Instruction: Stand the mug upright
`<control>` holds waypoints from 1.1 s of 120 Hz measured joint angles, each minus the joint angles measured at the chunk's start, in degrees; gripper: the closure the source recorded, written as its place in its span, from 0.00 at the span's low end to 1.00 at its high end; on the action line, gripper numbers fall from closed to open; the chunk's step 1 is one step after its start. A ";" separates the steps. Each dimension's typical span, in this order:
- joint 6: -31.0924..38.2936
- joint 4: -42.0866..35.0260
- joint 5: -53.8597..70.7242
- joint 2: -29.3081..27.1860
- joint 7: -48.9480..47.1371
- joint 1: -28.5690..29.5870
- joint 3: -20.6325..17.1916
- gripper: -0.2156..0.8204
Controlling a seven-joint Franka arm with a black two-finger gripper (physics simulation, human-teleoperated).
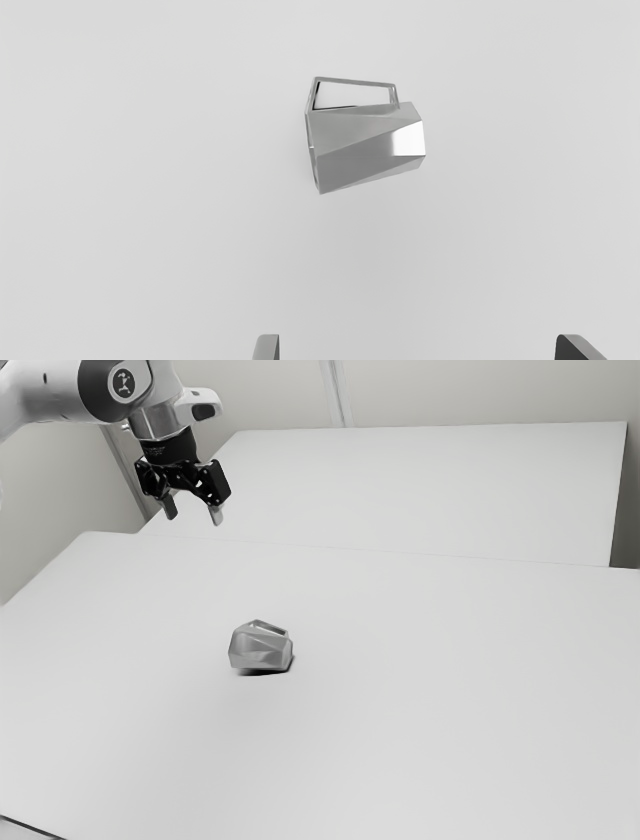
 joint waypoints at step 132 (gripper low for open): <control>3.38 -4.74 -5.64 1.40 5.93 7.86 0.15 0.21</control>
